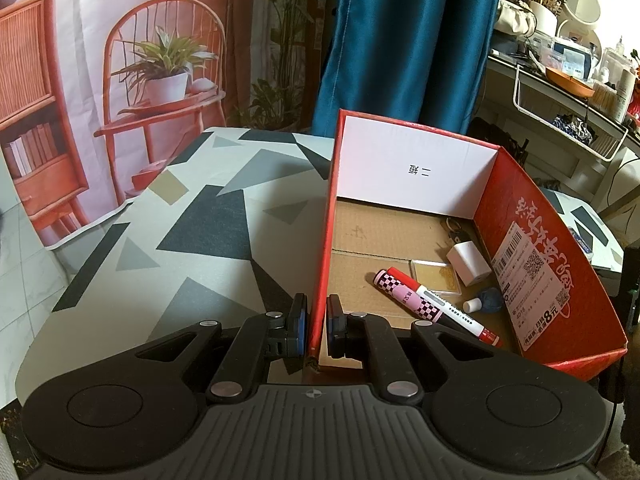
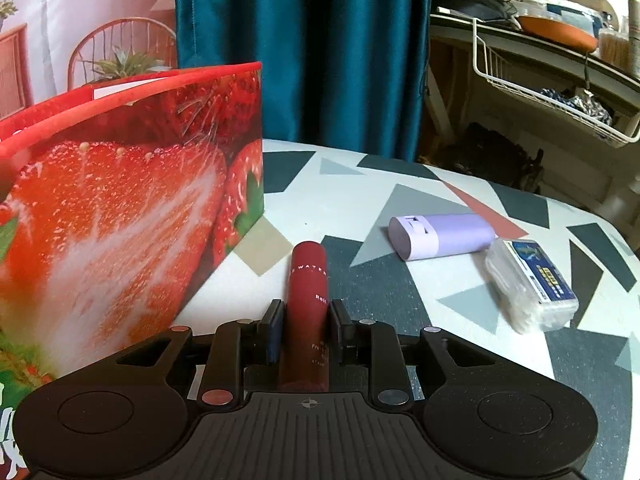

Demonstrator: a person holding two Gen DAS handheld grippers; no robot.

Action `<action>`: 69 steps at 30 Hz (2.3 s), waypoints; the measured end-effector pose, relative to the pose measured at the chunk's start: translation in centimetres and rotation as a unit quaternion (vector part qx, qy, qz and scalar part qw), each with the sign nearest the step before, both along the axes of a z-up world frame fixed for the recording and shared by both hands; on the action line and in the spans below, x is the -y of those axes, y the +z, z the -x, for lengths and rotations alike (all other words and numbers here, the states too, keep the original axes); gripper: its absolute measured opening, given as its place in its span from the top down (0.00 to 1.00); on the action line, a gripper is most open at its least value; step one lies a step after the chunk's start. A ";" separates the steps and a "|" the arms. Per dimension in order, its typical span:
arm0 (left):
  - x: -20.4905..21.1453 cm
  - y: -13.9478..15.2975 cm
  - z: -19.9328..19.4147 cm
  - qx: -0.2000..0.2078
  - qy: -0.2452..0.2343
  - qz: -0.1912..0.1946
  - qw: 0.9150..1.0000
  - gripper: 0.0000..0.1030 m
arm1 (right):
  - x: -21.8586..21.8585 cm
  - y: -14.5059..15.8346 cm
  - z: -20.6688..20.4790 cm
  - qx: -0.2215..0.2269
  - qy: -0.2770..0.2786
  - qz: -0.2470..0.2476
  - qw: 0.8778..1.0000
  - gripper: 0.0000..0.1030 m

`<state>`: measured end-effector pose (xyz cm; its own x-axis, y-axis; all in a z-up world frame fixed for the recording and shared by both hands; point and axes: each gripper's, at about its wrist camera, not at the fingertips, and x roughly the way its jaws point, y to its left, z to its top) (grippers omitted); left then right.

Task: Organize rigid objects
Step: 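Carry the dark red lipstick into the red box and open the right gripper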

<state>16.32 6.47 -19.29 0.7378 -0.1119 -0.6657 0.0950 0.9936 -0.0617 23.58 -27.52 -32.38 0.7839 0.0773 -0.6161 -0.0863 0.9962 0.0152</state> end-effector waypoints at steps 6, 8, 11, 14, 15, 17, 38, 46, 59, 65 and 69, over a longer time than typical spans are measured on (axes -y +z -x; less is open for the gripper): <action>-0.1 0.0 0.0 0.000 0.001 0.002 1.000 0.89 | -0.2 0.0 0.2 0.005 0.000 0.007 1.000 0.80; -0.1 0.0 0.0 0.000 0.001 0.002 1.000 0.89 | -0.2 -0.1 0.2 0.007 0.000 0.010 1.000 0.80; -0.1 0.0 0.0 0.000 0.001 0.002 1.000 0.89 | -0.1 -0.1 0.2 0.007 0.000 0.004 1.000 0.80; 0.0 0.0 0.0 0.000 0.001 0.002 1.000 0.89 | 0.2 -0.1 0.1 0.006 0.001 -0.006 1.000 0.80; 0.0 0.0 0.0 0.000 0.001 0.002 1.000 0.89 | 0.3 0.0 0.1 0.006 0.001 -0.010 1.000 0.80; 0.0 0.0 0.0 0.000 0.001 0.002 1.000 0.89 | 0.5 0.0 0.1 0.005 0.002 -0.015 1.000 0.80; 0.0 0.0 0.0 0.000 0.002 0.004 1.000 0.89 | -0.7 9.1 2.1 0.123 0.036 -0.090 0.988 0.80; -0.2 0.0 -0.1 -0.001 0.000 0.007 1.000 0.89 | -4.3 10.8 2.6 0.111 0.140 -0.080 0.981 0.80; -0.4 -0.1 -0.2 -0.002 0.002 0.009 1.000 0.89 | -7.0 10.7 3.3 0.079 0.195 -0.055 0.976 0.84; -0.4 -0.1 -0.3 -0.003 0.002 0.010 1.000 0.89 | -6.7 10.6 3.5 0.080 0.195 -0.060 0.976 0.83; -0.4 -0.1 -0.2 -0.002 0.002 0.009 1.000 0.89 | -6.5 10.5 3.7 0.082 0.190 -0.062 0.976 0.82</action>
